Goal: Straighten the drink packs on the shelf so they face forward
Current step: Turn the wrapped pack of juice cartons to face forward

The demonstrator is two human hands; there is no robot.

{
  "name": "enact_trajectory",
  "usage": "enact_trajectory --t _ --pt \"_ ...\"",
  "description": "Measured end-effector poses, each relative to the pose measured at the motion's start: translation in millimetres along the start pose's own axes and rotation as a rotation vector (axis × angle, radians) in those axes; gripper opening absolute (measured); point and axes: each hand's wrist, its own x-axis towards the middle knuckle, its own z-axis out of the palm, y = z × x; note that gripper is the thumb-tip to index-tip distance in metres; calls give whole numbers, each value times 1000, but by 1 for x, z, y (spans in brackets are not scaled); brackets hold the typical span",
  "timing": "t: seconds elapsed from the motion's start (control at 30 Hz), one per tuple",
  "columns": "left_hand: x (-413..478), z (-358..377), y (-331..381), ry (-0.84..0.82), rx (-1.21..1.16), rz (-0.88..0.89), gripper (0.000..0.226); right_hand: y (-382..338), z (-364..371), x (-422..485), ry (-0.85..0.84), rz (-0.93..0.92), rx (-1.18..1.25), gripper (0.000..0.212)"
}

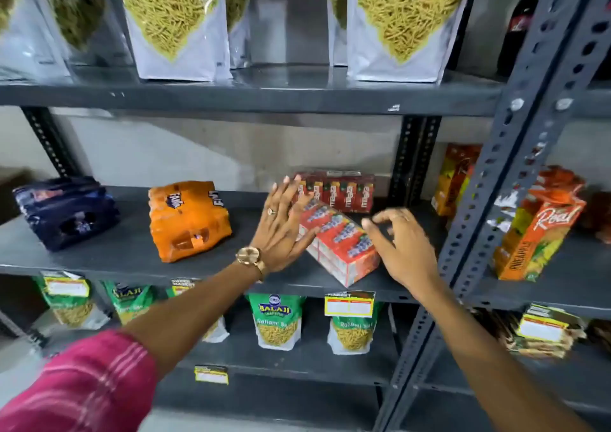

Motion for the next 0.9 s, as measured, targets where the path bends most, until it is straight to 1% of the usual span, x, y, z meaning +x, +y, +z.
enact_trajectory --t 0.07,0.1,0.13,0.2,0.27,0.33,0.37,0.43,0.5,0.53,0.57,0.6,0.63,0.67,0.73,0.8,0.83,0.9 --pt "10 20 -11 -136 -95 -266 60 15 19 13 -190 427 29 74" --pt "18 33 -15 -188 -120 -386 61 23 27 17 -262 593 89 84" --pt "29 41 -14 -254 -166 -518 61 29 32 20 -313 718 193 90" --pt "55 57 -20 -361 -214 -718 64 33 40 30 -351 885 384 92" --pt "76 77 -36 -530 -263 -811 72 36 51 40 -361 966 479 91" --pt "83 101 -47 -734 -312 -803 72 40 66 46 -394 981 485 90" --pt "84 112 -50 -795 -311 -770 70 42 73 48 -384 963 509 87" --pt "84 120 -51 -835 -257 -750 75 46 80 51 -355 933 551 77" --pt "84 121 -49 -830 -199 -776 76 52 84 50 -308 861 526 57" --pt "86 124 -49 -826 -170 -787 72 56 86 51 -269 819 498 45" --pt "85 125 -49 -806 -144 -803 68 59 87 51 -239 780 467 38" --pt "84 125 -48 -768 -132 -831 66 64 90 52 -214 744 445 39" --pt "80 124 -47 -708 -124 -856 65 67 92 52 -200 725 407 45" --pt "75 123 -47 -622 -126 -880 65 67 93 52 -186 694 361 51" --pt "64 123 -50 -439 -156 -924 68 62 92 49 -131 616 250 58" --pt "49 121 -51 -248 -261 -992 73 57 92 46 -29 483 138 62" --pt "40 118 -50 -145 -341 -1022 77 53 92 44 3 403 120 66" --pt "21 114 -47 19 -542 -1065 80 49 92 38 27 275 164 72"
